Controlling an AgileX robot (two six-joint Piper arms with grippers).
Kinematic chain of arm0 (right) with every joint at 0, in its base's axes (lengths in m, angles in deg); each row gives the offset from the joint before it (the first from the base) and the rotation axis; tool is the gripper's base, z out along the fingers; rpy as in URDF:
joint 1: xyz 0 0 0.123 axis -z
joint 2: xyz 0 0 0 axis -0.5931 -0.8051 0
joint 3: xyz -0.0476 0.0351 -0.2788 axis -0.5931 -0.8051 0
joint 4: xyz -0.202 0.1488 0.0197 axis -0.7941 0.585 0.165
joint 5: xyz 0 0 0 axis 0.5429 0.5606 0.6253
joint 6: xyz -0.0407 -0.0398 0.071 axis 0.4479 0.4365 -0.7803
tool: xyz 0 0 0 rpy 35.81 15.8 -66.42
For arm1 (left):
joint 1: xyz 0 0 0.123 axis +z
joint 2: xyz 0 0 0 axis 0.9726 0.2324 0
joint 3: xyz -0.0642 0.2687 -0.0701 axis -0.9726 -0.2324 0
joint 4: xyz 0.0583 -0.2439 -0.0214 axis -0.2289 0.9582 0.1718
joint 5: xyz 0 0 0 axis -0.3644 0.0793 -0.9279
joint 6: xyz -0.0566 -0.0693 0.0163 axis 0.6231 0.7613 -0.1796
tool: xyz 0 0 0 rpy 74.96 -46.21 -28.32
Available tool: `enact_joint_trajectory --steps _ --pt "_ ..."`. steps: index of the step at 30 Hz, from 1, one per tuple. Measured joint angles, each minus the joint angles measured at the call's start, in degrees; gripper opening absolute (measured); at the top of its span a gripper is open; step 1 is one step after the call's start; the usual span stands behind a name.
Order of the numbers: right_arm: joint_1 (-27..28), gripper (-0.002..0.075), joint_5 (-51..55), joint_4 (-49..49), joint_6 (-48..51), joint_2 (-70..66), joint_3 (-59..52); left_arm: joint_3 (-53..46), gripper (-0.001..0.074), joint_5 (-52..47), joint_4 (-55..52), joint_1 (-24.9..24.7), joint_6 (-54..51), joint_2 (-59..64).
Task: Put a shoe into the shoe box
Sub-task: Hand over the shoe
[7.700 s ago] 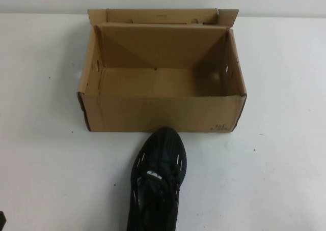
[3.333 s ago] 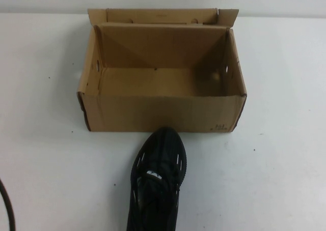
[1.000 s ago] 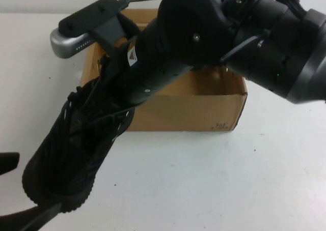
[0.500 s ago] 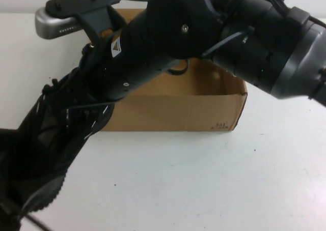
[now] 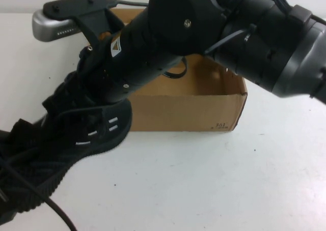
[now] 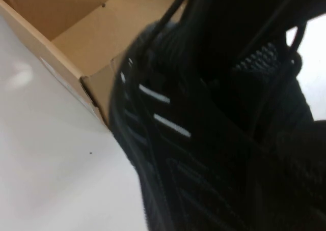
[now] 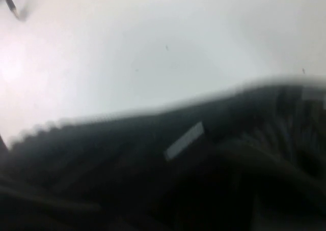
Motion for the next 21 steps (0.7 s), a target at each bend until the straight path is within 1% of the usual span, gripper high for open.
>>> enact_joint_trajectory --steps 1,2,4,5,6,8,9,11,14,17,19,21 --pt "0.00 0.0090 -0.69 0.41 0.00 0.00 0.00 0.00 0.0032 -0.24 0.00 0.00 0.11 0.00" --pt "0.00 0.0148 -1.39 1.09 0.00 0.00 0.00 0.00 0.0030 -0.73 0.00 0.00 0.11 0.11" --pt "0.00 0.0288 -2.68 2.35 0.00 0.00 0.34 0.00 0.0030 -1.52 0.00 0.00 0.11 0.11" --pt "0.00 0.0376 -3.34 3.18 0.57 0.00 0.68 0.00 0.0030 -1.90 0.00 0.00 -0.06 0.11" --pt "0.00 0.0459 -3.75 4.14 1.86 0.00 1.23 0.00 0.0030 -2.17 0.00 0.00 -0.39 -0.01" --pt "0.00 0.0578 -4.23 6.23 5.88 0.00 2.29 0.00 0.0030 -2.37 0.00 0.00 -1.06 -0.50" --pt "0.00 0.0619 -4.23 7.69 8.89 0.11 2.96 0.00 0.0029 -2.37 0.00 0.00 -1.17 -0.75" --pt "0.00 0.0662 -4.10 10.35 15.09 0.35 4.26 0.00 0.0029 -2.47 0.20 0.00 -1.43 -1.38" --pt "0.00 0.0676 -1.93 12.06 25.05 1.52 5.92 0.00 0.0029 -3.45 0.35 0.00 -2.28 -1.69" --pt "0.00 0.0661 2.84 12.06 34.09 4.06 6.41 0.00 0.0028 -4.54 0.64 0.00 -5.40 -1.69" --pt "0.00 0.0636 7.95 12.06 39.60 5.94 6.55 0.00 0.0028 -4.43 0.98 0.00 -8.31 -1.69" --pt "0.00 0.0603 12.86 12.06 43.01 7.19 6.81 0.00 0.0028 -4.01 1.14 0.00 -10.50 -1.69"
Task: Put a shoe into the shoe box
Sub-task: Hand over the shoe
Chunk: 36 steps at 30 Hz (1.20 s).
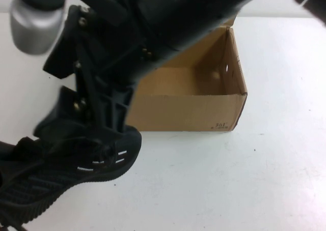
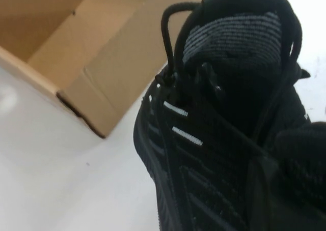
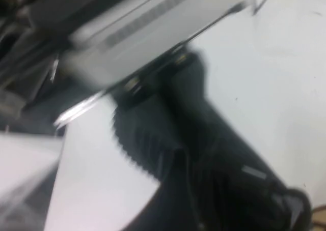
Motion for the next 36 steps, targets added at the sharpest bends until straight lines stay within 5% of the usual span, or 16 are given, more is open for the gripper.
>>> enact_joint_trajectory --steps 7,18,24,31,36 --pt "2.36 0.0461 3.01 -6.92 1.24 1.35 -1.21 0.00 0.0027 -0.69 0.73 0.00 -6.38 0.56" --pt "18.73 0.0309 3.01 -0.93 2.12 3.78 -1.65 8.29 0.0027 -6.35 4.74 0.00 -10.89 7.54" --pt "20.12 0.0305 3.01 2.76 2.12 5.54 -1.77 17.11 0.0027 -13.16 11.26 2.49 -15.47 14.42" --pt "20.12 0.0314 3.01 1.71 2.34 9.36 -7.09 20.21 0.0027 -16.47 26.56 16.94 -22.44 21.13" --pt "20.12 0.0514 3.10 1.34 2.34 10.74 -9.59 20.21 0.0027 -15.09 28.58 20.05 -24.05 22.28"
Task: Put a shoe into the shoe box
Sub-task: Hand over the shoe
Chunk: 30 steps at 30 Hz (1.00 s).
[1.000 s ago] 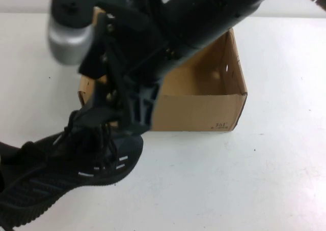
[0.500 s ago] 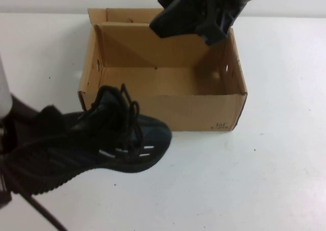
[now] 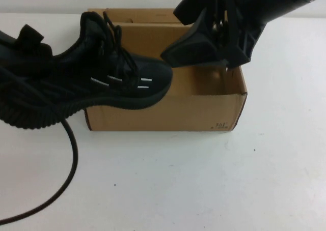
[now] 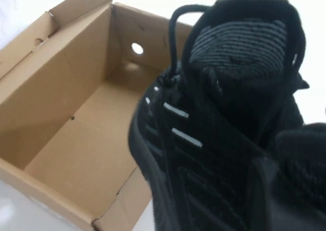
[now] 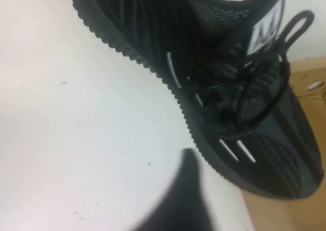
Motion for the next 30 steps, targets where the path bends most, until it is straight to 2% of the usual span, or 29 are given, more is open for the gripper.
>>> enact_joint_trajectory --steps 2,5,12,26,30 --pt "0.00 0.0615 0.00 0.60 0.12 -0.22 -0.40 0.00 0.0027 -0.26 0.29 0.00 0.00 0.00" --pt "0.00 0.0661 0.00 2.26 0.94 -1.45 -0.54 0.00 0.0027 -0.55 0.42 -1.86 0.00 0.00" --pt "-0.63 0.0613 0.00 4.45 2.67 -3.86 -0.75 0.00 0.0027 -1.29 0.30 -8.64 0.00 -1.88" --pt "-7.42 0.0605 -0.21 -0.76 -4.48 -3.94 -1.01 0.00 0.0027 -1.31 -0.18 -9.01 0.34 -2.11" --pt "-7.70 0.0563 -0.46 -3.77 -6.32 -3.94 -4.00 0.86 0.0027 -1.43 -0.53 -9.01 0.34 -2.11"
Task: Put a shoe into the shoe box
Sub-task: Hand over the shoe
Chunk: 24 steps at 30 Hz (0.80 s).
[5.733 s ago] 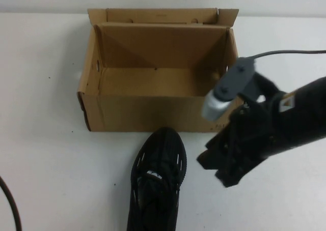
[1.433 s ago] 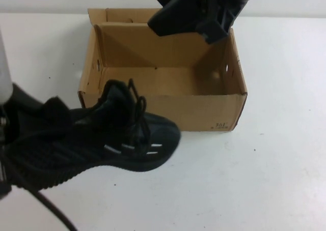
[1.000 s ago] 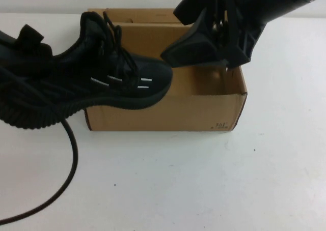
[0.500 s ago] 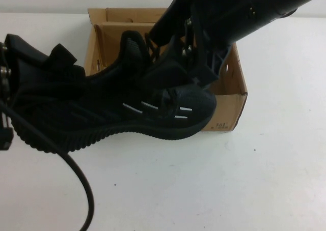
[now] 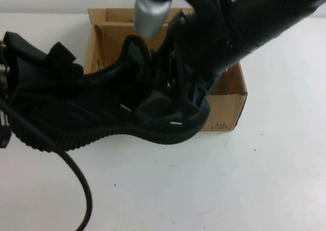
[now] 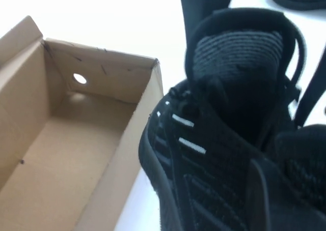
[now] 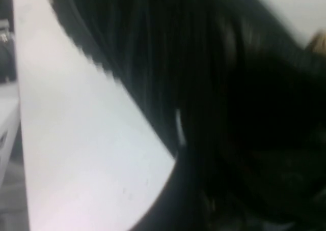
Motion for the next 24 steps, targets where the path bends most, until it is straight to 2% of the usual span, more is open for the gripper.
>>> enact_joint_trajectory --steps 5,9,11,14,19,21,24 --pt "0.00 0.0491 -0.10 -0.14 0.77 0.00 -4.95 2.21 0.0027 -0.47 -1.10 0.00 0.59 0.00" --pt "0.00 0.0468 -0.22 1.92 2.21 0.00 -5.50 2.56 0.0027 -0.98 -1.60 0.00 2.52 0.00" --pt "0.00 0.0433 -0.22 2.93 2.61 0.00 -5.50 2.56 0.0027 -1.02 -2.03 -0.06 3.83 0.00" --pt "0.10 0.0333 -0.22 3.80 2.87 0.00 -5.50 2.56 0.0027 -1.25 -2.31 -0.06 5.09 0.00" --pt "0.10 0.0078 -0.22 4.33 2.85 0.00 -5.59 2.56 0.0025 -1.25 -2.38 -0.06 5.82 0.00" --pt "0.10 0.0039 -0.22 4.46 2.93 0.00 -5.59 2.56 0.0025 -1.25 -2.38 -0.06 5.93 0.00" --pt "0.18 0.0023 -0.22 4.46 2.93 0.00 -5.59 2.67 0.0026 -1.25 -2.38 -0.06 6.80 -0.05"
